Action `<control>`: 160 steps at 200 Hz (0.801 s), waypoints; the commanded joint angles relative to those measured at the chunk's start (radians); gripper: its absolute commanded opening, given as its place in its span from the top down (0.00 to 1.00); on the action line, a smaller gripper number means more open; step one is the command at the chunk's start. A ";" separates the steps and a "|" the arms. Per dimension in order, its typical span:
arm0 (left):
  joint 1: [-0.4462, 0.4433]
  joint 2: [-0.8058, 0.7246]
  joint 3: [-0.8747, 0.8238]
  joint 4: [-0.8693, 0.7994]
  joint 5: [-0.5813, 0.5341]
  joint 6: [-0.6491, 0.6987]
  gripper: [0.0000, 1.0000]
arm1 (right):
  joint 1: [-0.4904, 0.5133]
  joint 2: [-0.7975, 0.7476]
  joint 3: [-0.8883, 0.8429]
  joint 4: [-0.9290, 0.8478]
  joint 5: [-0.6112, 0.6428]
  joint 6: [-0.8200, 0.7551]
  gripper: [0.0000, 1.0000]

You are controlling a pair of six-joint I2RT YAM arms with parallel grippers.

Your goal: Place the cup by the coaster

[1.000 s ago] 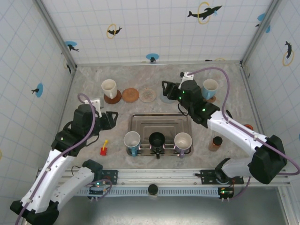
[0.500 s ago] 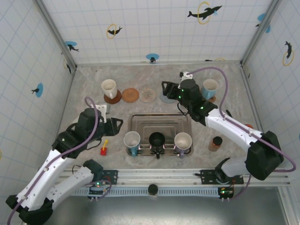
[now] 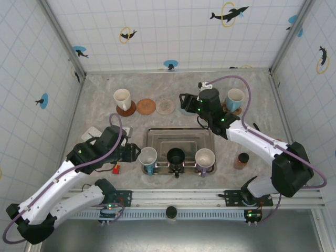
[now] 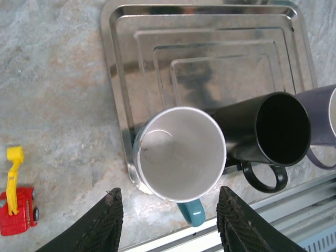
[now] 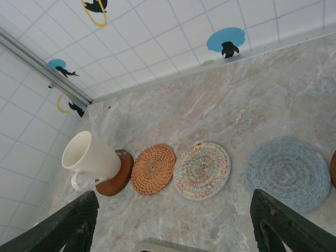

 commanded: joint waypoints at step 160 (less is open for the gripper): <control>-0.231 0.163 -0.171 0.142 0.077 -0.122 0.49 | -0.010 0.065 0.043 0.017 -0.037 0.006 0.23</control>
